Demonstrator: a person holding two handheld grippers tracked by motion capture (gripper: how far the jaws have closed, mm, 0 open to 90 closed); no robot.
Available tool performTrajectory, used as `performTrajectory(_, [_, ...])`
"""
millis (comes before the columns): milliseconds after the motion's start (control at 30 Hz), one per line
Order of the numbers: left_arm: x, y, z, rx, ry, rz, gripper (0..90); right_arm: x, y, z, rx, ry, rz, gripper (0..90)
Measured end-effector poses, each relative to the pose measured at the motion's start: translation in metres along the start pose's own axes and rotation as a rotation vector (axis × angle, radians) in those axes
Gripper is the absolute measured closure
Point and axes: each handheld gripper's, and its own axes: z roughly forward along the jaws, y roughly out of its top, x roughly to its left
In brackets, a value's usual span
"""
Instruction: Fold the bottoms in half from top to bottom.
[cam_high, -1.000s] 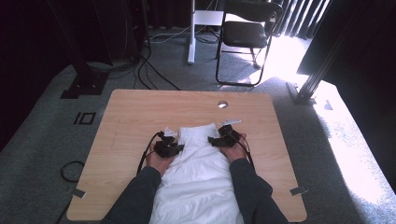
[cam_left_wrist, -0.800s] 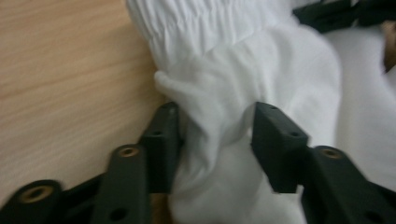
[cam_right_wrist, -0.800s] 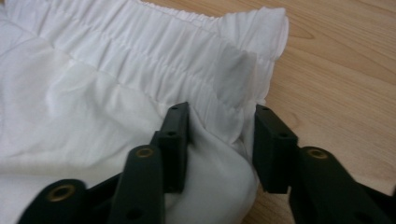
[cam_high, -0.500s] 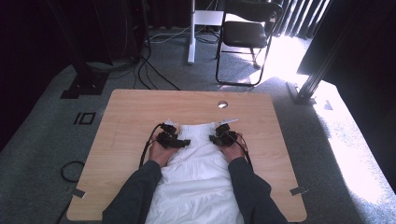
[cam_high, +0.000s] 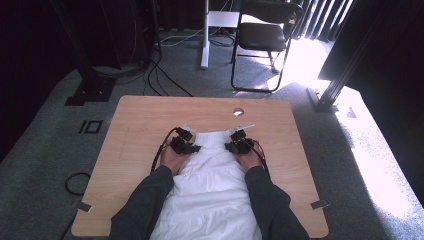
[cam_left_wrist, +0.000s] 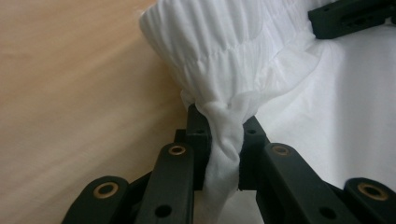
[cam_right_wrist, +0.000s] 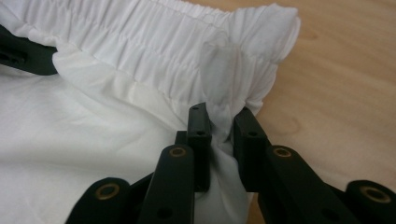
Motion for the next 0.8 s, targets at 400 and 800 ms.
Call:
performTrajectory(400, [0.009, 0.077, -0.080, -0.252, 0.058, 0.058, 81.4, 0.002, 0.079, -0.063, -0.265, -0.047, -0.080, 80.5])
performTrajectory(800, [-0.003, 0.078, -0.112, -0.329, 0.014, 0.081, 79.7, 0.012, 0.095, -0.104, -0.351, -0.039, -0.134, 79.9])
